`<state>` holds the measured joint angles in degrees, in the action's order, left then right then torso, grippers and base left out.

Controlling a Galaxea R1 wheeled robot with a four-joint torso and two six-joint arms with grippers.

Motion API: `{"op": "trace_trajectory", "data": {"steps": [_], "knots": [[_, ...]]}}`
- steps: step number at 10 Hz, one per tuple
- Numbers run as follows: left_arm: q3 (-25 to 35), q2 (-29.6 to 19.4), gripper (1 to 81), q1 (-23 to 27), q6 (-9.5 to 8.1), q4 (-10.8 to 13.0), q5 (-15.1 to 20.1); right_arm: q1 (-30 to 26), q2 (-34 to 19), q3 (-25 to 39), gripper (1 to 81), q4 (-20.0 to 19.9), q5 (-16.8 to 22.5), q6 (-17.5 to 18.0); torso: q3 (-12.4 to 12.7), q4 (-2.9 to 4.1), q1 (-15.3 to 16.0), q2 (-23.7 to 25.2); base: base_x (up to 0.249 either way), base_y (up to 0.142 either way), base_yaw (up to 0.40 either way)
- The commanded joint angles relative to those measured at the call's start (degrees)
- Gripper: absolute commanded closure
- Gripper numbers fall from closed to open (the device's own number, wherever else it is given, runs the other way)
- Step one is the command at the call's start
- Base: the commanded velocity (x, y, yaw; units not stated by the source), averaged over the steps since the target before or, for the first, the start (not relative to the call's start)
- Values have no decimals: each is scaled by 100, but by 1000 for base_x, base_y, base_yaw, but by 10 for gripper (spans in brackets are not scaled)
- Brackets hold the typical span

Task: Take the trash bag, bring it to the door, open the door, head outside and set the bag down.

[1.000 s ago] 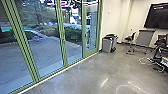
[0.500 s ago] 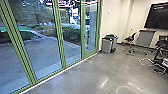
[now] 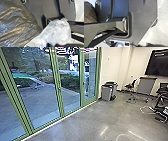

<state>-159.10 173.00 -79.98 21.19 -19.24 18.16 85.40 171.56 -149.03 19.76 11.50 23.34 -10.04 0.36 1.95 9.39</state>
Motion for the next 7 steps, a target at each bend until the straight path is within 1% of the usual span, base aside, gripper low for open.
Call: {"op": "trace_trajectory", "data": {"steps": [1, 7], "knots": [[-7, -19, 811, 321, 26, -10, 469, -299, 21, 15, 10, 36, 318, -23, 0, 0, 0, 0, 154, -74, 0], [-16, -2, 811, 329, 26, -10, 469, -281, 22, -29, 10, 37, 318, -23, 0, 0, 0, 0, 154, -74, 0]]}}
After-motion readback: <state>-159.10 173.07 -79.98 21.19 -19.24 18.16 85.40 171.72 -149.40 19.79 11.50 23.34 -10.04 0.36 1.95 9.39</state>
